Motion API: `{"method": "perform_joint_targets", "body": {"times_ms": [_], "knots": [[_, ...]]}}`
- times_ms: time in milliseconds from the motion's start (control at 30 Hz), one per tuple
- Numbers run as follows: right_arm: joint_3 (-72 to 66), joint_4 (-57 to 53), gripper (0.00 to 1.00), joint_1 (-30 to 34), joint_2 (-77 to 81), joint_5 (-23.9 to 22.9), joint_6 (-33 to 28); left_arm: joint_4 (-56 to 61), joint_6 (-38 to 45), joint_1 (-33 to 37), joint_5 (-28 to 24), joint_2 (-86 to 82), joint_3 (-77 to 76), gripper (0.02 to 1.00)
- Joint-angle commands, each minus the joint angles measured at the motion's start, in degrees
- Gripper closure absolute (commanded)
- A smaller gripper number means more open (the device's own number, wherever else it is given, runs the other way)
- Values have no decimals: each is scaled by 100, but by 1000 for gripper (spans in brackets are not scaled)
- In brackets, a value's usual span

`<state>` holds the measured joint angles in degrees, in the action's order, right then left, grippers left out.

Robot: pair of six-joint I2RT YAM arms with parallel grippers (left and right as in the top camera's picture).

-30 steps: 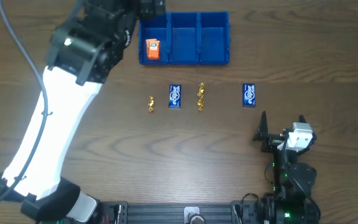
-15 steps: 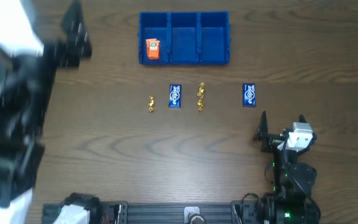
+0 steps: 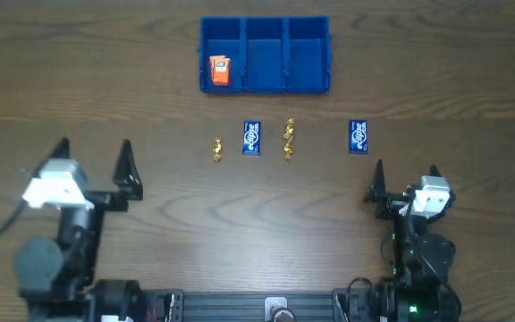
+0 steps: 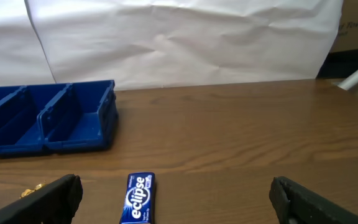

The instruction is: Sort Candies Into Trays

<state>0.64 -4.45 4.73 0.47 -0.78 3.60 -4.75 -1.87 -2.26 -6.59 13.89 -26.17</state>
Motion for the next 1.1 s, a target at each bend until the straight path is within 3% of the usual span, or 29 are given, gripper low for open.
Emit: {"method": "perform_joint_targets", "body": {"times_ms": [33, 300, 600, 1100], "knots": [[-22, -24, 1, -33, -31, 48, -68, 870, 63, 66, -249, -828, 1263, 18], [-22, -24, 1, -33, -31, 48, -68, 1672, 61, 166, -577, -1373, 2570, 20], [-22, -24, 1, -33, -31, 48, -68, 151, 61, 188, -638, -1373, 2590, 20], [-22, -24, 1, -33, -31, 48, -68, 155, 61, 188, -616, -1355, 2590, 20]]}}
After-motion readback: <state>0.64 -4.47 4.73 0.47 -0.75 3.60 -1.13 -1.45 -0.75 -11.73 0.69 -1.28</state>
